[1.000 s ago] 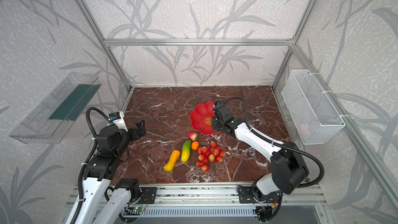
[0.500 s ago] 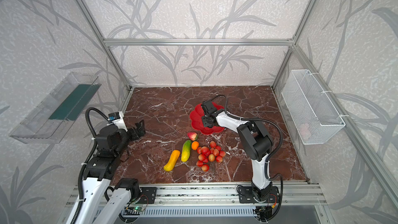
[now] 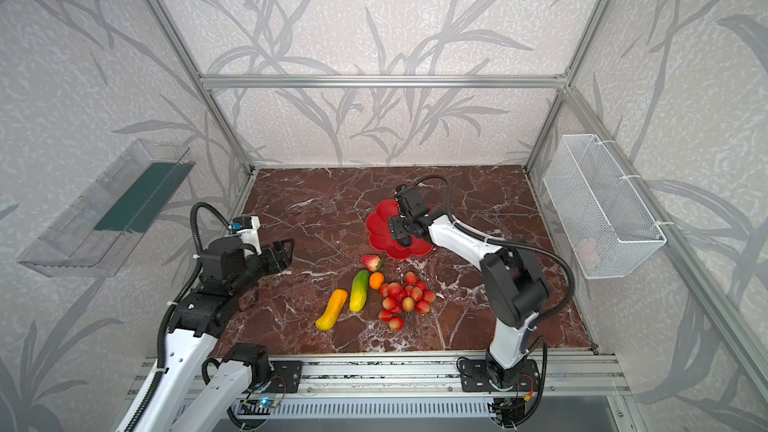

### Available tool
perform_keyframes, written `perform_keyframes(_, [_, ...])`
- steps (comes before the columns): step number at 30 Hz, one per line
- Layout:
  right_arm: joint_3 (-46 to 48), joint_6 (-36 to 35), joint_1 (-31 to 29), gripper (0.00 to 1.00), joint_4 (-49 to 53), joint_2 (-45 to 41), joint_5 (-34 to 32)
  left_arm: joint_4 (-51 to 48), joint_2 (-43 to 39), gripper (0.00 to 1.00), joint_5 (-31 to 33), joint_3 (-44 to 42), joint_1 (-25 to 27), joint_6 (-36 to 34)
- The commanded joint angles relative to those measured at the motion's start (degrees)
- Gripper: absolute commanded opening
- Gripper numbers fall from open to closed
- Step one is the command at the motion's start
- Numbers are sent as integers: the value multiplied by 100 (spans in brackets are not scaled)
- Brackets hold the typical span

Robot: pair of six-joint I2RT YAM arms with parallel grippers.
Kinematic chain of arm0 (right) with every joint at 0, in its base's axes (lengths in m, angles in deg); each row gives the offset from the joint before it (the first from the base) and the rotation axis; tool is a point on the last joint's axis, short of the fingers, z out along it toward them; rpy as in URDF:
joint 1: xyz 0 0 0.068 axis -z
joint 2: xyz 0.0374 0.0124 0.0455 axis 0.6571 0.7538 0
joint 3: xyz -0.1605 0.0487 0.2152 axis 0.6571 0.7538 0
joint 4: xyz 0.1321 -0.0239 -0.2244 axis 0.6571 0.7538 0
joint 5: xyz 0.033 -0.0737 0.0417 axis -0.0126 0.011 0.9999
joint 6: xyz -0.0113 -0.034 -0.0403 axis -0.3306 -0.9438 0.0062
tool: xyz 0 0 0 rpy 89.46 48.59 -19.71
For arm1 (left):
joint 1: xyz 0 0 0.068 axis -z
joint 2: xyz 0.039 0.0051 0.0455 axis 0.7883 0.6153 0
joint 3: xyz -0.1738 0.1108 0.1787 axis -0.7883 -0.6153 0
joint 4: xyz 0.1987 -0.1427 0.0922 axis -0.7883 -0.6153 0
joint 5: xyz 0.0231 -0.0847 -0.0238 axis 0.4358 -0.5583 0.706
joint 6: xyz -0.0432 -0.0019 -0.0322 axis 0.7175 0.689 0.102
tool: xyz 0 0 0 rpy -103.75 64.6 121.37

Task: Place and organize the fake fruits in the fruit bowl
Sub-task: 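Carry the avocado into the red bowl and release it with the right gripper, then grasp the yellow squash with the left gripper while the right arm withdraws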

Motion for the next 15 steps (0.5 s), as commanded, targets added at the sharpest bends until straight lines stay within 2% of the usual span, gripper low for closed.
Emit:
perform_keyframes(1, [737,73,62,90,-478,-1238,-80,-131,-34,73,199,-236,698,578])
perform_keyframes(5, [1539,107,109,97,-434,-2330,-48,28,120,70,753,-599,1762,1066])
perform_keyframes(8, [1931,147,140,100,-162,-2958,-74,85,444,70,1062,-822,2402,1307])
perform_keyframes(15, [2631,243,184,99,141,-4079,-128,209,1159,68,1478,-1055,3420,1577])
